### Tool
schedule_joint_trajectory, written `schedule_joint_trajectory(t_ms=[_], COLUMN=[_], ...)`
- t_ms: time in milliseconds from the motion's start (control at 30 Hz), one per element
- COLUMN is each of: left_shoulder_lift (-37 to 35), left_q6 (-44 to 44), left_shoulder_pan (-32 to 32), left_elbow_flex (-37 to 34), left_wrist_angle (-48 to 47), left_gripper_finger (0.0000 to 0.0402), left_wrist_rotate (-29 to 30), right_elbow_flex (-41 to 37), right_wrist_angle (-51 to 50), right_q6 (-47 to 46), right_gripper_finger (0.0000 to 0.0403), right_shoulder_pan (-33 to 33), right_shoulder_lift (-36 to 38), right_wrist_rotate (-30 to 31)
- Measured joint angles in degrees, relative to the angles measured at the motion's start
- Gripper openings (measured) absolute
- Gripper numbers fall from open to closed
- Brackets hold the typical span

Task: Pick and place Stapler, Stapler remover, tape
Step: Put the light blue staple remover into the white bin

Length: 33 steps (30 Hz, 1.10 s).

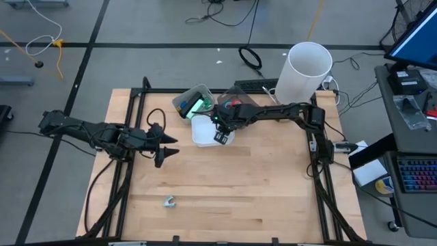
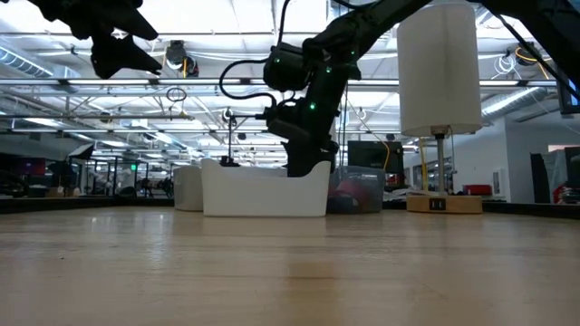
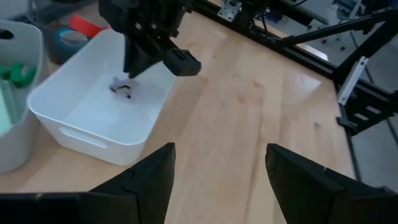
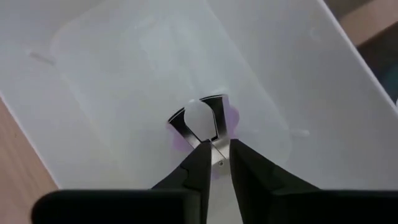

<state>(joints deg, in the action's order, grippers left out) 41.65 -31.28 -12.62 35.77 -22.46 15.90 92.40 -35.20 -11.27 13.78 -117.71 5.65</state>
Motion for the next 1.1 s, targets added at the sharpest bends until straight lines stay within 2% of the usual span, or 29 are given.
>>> schedule_joint_trajectory(t_ms=[133, 333, 433, 533, 867, 967, 1100], left_shoulder_lift=[0.0, 0.1, 0.9, 2.7, 13.6, 18.1, 24.0], left_q6=[-0.8, -4.2, -5.3, -6.7, -13.6, -17.3, -21.9], left_shoulder_pan=[0.0, -0.1, -1.3, -4.1, -15.7, -18.3, -21.1], left_elbow_flex=[0.0, 0.0, 0.0, 0.0, 0.0, 0.0, 0.0], left_wrist_angle=[0.0, 0.0, -1.0, -3.8, -11.9, -12.5, -11.2], left_gripper_finger=[0.0248, 0.0248, 0.0248, 0.0248, 0.0248, 0.0248, 0.0248], left_wrist_rotate=[-2.5, -8.7, -12.9, -14.4, -14.4, -14.4, -14.4], right_elbow_flex=[0.0, 0.1, -0.1, -0.1, 0.0, 0.0, 0.0], right_wrist_angle=[0.0, 0.2, 0.2, 0.8, -0.6, -1.7, -4.1], right_q6=[-3.0, -9.0, -12.0, -12.7, -10.1, -9.5, -8.6], right_gripper_finger=[0.0071, 0.0083, 0.0082, 0.0076, 0.0062, 0.0063, 0.0065], right_shoulder_pan=[0.0, -0.4, -1.8, -4.3, -15.7, -18.2, -20.7], right_shoulder_lift=[0.1, 3.5, 6.0, 9.5, 20.5, 23.2, 26.7], right_wrist_rotate=[-0.4, -12.9, -14.6, -12.2, 4.8, 7.6, 8.0])
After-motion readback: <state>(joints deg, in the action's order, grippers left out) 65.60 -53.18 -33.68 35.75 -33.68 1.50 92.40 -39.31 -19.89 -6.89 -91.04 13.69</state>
